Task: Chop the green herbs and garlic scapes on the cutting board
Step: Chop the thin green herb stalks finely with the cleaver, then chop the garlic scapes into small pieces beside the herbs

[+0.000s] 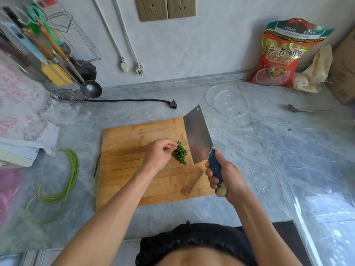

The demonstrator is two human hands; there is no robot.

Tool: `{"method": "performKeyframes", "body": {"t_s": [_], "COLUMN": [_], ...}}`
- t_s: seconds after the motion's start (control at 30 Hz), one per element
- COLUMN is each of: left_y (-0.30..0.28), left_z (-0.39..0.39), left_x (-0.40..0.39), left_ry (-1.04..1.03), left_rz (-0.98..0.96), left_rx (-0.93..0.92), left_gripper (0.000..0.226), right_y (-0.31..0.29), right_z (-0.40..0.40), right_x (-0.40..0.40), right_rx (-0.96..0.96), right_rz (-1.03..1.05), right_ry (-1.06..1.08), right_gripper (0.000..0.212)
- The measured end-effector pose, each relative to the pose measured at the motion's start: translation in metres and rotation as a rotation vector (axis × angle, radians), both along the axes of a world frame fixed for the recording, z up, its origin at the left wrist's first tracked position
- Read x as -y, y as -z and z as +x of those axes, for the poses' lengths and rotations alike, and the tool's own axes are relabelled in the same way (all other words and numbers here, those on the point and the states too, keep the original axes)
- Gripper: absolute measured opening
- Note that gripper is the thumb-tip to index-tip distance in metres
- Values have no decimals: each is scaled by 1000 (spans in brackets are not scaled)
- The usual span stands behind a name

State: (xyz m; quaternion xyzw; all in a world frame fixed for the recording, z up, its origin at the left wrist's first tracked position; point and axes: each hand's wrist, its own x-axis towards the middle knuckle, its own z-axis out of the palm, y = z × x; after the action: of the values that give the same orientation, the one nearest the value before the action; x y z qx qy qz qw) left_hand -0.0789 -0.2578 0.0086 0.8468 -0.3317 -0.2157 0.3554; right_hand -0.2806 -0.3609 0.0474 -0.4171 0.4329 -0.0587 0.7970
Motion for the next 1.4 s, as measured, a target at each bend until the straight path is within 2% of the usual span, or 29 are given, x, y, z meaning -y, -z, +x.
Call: {"method": "performKeyframes", "body": {"t_s": [0.13, 0.23, 0.3, 0.37, 0.43, 0.5, 0.57, 0.7, 0.8, 0.97, 1.07, 1.2, 1.3, 1.37, 1.4], "left_y": [-1, -3, -4, -6, -12, -17, -20, -18, -19, -15, -13, -13, -12, -8, -6], "left_z": [-1, -2, -4, -5, -7, -9, -11, -16, -21, -9, 14, 62, 100, 124, 129], "left_x": [0, 1, 0, -2, -6, -11, -19, -53, -86, -153, -190, -230, -251, -264, -264], "left_ry": [-84, -116, -147, -254, -376, -449, -461, -472, -621, -837, -824, -676, -627, -651, -656], "left_rz": [-28, -45, -88, -186, -336, -434, -427, -302, -304, -304, -237, -84, 42, 111, 156], "left_rx": [-3, -120, -262, -481, -746, -872, -837, -630, -582, -502, -414, -249, -178, -114, -74], "left_gripper": [9, 13, 26, 35, 38, 37, 32, 20, 13, 16, 22, 29, 17, 9, 11], "right_y": [-2, -2, -3, -3, -4, -6, -8, -7, -9, -12, -12, -2, 5, 8, 9], "right_z": [1, 0, -1, -2, -1, 0, 2, 9, 23, 69, 98, 129, 149, 162, 163], "right_x": [-1, -1, 0, 0, -1, -4, -8, -19, -31, -67, -90, -117, -139, -157, -162], "right_rx": [-10, -5, 6, 20, 40, 73, 96, 93, 66, 24, 5, -70, -178, -266, -290], "right_rz": [-14, -13, -4, 9, 33, 69, 107, 101, 55, -91, -247, -572, -861, -1006, -1055], "right_ry": [-11, -7, -5, -14, -27, -37, -39, -88, -188, -412, -523, -657, -681, -661, -642], "right_gripper": [52, 52, 52, 53, 53, 54, 54, 56, 57, 57, 53, 57, 58, 50, 46]}}
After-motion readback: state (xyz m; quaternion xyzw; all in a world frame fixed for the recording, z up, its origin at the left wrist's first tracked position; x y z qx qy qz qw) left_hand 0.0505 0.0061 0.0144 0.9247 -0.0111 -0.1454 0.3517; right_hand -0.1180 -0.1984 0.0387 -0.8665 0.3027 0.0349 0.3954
